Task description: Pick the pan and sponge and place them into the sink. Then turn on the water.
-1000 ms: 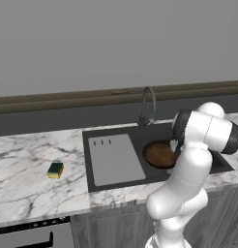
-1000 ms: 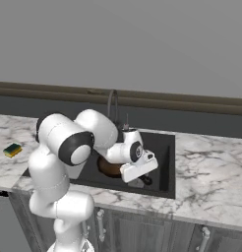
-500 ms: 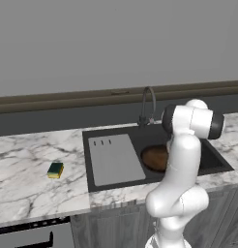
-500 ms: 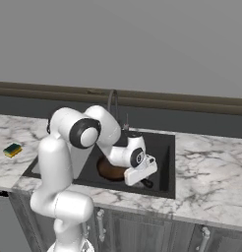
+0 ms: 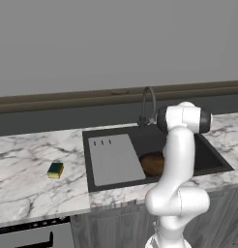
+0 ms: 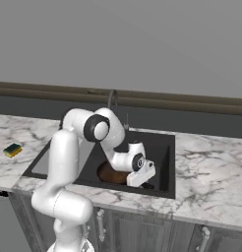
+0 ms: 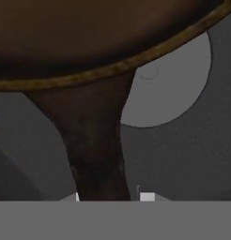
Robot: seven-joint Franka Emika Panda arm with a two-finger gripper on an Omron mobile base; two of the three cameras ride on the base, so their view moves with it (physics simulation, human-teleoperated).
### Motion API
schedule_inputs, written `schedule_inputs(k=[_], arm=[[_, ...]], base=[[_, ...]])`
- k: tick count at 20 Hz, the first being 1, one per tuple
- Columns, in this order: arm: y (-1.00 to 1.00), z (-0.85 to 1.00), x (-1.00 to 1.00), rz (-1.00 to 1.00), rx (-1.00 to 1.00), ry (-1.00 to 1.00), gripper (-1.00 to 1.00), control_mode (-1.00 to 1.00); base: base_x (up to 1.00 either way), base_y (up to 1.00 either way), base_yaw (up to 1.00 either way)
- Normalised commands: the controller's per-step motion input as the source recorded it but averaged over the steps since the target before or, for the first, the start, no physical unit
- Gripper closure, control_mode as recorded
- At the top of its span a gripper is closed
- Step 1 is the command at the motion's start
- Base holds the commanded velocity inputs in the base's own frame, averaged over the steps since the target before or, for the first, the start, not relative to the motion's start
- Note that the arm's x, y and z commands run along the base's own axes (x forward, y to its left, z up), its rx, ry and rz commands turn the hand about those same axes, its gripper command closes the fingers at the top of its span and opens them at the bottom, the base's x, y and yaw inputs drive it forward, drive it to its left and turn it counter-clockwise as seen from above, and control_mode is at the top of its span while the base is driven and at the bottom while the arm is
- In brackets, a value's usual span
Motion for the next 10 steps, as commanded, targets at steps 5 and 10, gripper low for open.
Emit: schedule_inputs(k=[5, 10], arm=[[0.00, -0.31, 0.36, 0.06, 0.00, 0.00, 1.00, -1.00], [0.00, -0.30, 0.38, 0.06, 0.00, 0.00, 1.00, -1.00]], base=[[0.00, 0.00, 0.00], [0.00, 0.00, 0.00]])
